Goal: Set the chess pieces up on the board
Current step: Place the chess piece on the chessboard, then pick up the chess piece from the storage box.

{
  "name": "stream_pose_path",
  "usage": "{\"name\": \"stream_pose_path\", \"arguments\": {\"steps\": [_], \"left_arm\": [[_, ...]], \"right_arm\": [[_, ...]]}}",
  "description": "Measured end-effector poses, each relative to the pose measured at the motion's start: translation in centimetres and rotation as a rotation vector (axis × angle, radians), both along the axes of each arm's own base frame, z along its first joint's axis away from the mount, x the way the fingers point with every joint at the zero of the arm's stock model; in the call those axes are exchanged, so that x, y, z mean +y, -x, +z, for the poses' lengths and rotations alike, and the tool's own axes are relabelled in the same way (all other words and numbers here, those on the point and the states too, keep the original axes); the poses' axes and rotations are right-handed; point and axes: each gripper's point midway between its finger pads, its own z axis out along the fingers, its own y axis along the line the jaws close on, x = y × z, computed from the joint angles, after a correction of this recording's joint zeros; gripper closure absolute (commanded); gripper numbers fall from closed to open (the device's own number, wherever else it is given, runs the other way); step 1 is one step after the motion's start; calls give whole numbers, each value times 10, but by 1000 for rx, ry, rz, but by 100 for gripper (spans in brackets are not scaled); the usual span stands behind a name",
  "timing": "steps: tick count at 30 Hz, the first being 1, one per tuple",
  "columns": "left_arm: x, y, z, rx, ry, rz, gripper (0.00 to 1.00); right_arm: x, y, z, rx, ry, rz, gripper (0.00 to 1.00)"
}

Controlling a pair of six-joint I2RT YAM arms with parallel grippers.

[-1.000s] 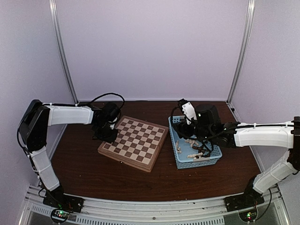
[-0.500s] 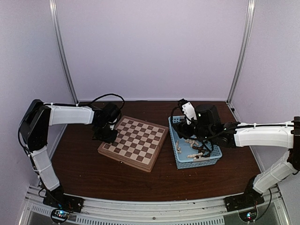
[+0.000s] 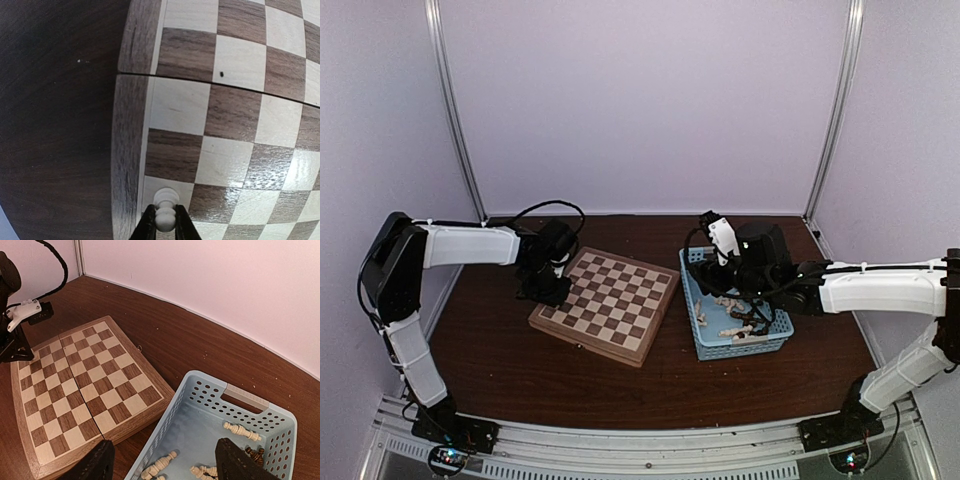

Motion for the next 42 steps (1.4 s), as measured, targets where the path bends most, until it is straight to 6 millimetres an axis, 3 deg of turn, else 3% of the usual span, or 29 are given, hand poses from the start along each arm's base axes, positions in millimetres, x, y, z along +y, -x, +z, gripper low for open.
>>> {"name": "stream_pose_path", "arguments": {"steps": [7, 12, 19, 24, 28, 32, 42], "left_arm": [[1, 5, -1, 20, 4, 1, 60], [0, 7, 16, -7, 24, -4, 56], [-11, 14, 70, -106, 123, -40, 57], [-31, 23, 116, -199, 292, -112, 58], [-42, 34, 140, -265, 416, -172, 58], [-53, 44, 149, -296, 512, -234, 58], [-71, 47, 165, -335, 622, -311, 58]], "right_arm": [[-8, -7, -6, 19, 29, -65, 28], [-35, -27, -18, 86, 64, -204, 32], [-88, -43, -39, 221, 29, -358, 33], [-108, -50, -43, 344, -40, -399, 34], [-104, -50, -39, 407, -70, -388, 38], [-88, -43, -45, 475, -20, -273, 40], [-63, -26, -107, 672, 296, 25, 47]]}}
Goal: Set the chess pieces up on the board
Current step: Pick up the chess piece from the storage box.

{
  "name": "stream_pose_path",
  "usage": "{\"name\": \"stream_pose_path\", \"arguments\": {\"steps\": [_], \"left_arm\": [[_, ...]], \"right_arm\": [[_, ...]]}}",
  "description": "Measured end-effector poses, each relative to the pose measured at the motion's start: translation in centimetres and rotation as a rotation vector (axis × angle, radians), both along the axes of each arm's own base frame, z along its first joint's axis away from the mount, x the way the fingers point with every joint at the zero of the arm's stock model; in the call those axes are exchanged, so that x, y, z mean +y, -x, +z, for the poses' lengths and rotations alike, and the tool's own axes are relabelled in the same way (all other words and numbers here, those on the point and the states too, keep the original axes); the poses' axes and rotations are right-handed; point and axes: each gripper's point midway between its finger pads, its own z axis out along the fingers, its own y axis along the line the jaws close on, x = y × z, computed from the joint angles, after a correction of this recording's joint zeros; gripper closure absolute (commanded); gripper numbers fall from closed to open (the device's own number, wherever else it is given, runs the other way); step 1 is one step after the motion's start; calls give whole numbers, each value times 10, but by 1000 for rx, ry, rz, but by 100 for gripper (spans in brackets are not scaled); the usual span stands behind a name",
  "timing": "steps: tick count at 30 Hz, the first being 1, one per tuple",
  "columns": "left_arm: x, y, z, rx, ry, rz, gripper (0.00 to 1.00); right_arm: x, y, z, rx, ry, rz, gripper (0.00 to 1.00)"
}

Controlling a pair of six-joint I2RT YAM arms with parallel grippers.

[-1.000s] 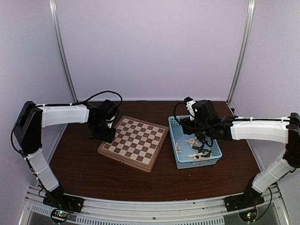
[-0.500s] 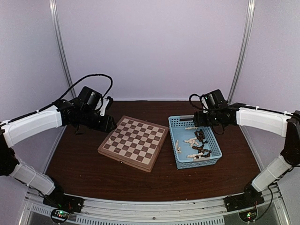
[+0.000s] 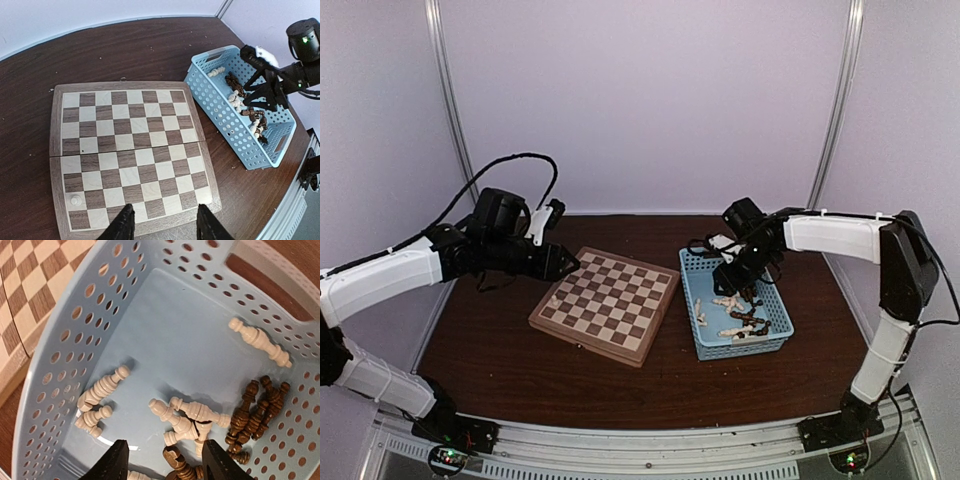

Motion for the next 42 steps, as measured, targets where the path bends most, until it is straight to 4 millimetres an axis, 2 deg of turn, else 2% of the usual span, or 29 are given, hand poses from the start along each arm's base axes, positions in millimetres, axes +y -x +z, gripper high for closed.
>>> {"name": "stream_pose_path", "arguments": {"steps": [6, 12, 23, 30, 36, 42], "left_arm": [[-3, 0, 3, -6, 14, -12, 58], [-3, 0, 4, -13, 13, -19, 58], [-2, 1, 10, -33, 19, -16, 58], [-1, 1, 10, -34, 18, -17, 58], [-1, 1, 10, -35, 16, -15, 58], [0, 0, 10, -37, 13, -10, 58]], "right_arm": [[15, 8, -25, 20, 82, 184, 50], [23, -3, -26, -12, 114, 271, 56], [16, -11, -38, -29, 187, 304, 61], [11, -10, -60, 10, 231, 311, 69], [13, -15, -58, -3, 233, 309, 83], [15, -17, -53, -34, 211, 303, 87]]}}
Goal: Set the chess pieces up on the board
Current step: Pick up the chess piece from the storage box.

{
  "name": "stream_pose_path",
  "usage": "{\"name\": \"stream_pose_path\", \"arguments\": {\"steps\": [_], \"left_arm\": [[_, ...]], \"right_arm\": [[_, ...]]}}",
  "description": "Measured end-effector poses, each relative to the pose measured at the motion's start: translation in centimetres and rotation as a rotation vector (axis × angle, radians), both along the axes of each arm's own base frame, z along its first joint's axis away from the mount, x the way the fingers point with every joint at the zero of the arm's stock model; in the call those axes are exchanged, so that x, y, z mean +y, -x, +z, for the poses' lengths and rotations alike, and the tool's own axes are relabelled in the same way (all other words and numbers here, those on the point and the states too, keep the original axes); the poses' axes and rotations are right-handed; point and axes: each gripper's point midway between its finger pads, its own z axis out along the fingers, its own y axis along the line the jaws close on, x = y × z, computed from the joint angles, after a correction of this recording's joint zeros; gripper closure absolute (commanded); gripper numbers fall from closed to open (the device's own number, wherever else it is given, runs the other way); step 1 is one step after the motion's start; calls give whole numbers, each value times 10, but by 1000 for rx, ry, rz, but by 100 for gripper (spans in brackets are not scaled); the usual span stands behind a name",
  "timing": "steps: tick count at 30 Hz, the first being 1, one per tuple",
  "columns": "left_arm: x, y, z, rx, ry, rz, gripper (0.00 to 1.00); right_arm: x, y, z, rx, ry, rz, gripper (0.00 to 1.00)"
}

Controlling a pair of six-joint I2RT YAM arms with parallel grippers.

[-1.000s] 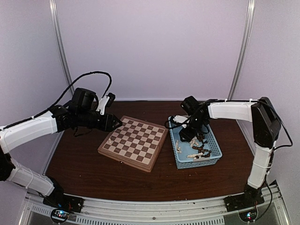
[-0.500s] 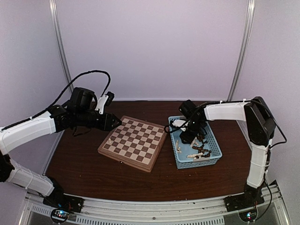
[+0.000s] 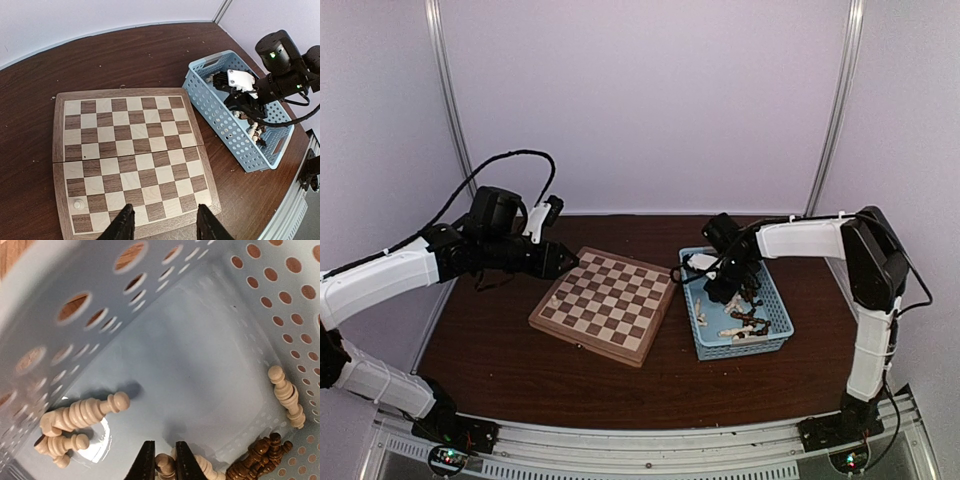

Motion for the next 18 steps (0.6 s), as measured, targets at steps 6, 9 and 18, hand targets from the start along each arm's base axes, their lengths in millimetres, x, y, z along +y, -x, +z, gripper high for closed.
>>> {"name": "stream_pose_path", "arguments": {"steps": [6, 9, 18], "left_arm": [[0, 0, 0, 0, 0, 1, 58], [0, 0, 0, 0, 0, 1, 58], [-7, 2, -3, 23, 30, -20, 58]], "right_arm": [[5, -1, 43, -79, -123, -18, 89], [10, -5, 66, -110, -215, -36, 88], [10, 6, 104, -52, -598, -135, 88]]}}
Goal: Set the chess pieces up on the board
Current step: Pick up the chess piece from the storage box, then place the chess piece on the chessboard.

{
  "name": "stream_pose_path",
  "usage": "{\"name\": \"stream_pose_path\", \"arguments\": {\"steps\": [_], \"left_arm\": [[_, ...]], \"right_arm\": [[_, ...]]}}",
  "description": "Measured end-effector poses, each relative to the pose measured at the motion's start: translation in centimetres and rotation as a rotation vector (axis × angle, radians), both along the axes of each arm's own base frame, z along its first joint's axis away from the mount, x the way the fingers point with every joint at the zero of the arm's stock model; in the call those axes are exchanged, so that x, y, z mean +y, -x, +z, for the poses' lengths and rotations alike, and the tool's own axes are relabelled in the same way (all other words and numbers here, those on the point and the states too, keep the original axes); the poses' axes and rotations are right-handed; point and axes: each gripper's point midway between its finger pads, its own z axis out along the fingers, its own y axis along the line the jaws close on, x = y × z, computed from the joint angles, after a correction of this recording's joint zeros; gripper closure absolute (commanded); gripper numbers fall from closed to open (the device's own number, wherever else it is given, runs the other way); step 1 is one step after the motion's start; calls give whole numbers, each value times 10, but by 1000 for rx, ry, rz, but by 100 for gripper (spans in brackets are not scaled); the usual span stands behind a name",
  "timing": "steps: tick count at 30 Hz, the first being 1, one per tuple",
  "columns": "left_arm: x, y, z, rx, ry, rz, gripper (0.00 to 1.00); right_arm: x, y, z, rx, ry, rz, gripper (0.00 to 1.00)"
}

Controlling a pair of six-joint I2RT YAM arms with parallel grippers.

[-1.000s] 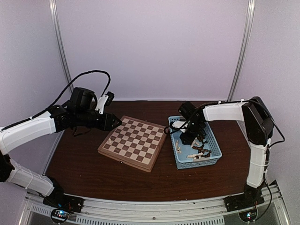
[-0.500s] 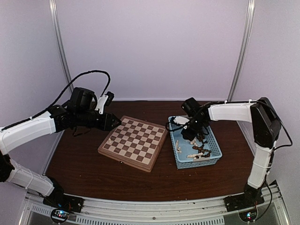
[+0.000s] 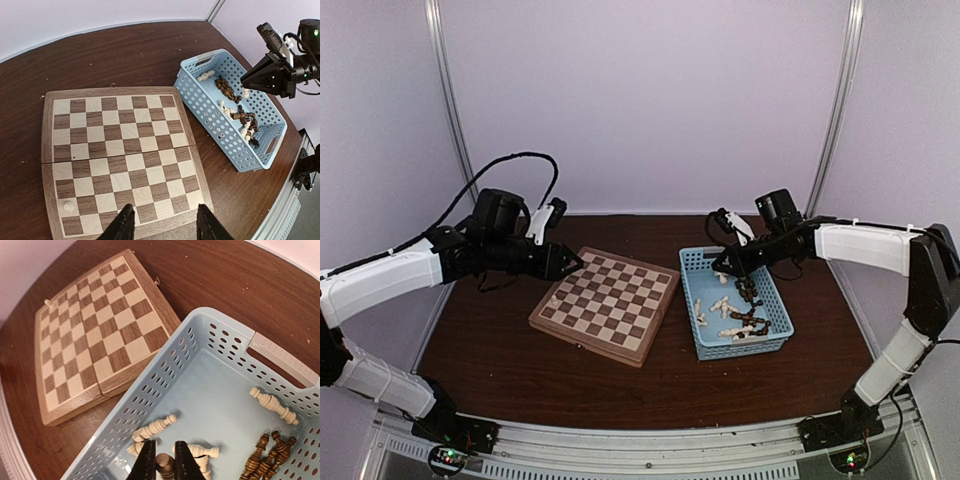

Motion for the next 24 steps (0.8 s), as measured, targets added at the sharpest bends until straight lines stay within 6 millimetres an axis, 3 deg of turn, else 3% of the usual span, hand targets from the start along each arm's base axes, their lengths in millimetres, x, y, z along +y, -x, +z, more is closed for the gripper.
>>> {"name": "stream_pose_path", "arguments": {"steps": [4, 13, 19, 24], "left_arm": [[-7, 3, -5, 26, 30, -25, 57], [-31, 6, -4, 61, 120, -107, 57], [-50, 15, 0, 64, 167, -174, 57], [-51, 15, -2, 61, 162, -167, 58]], "right_arm": [[4, 5, 21, 21, -197, -16, 89], [38, 23, 78, 42, -567, 108, 91], [54, 42, 102, 34, -683, 222, 91], [77, 61, 111, 8, -699, 298, 90]]}}
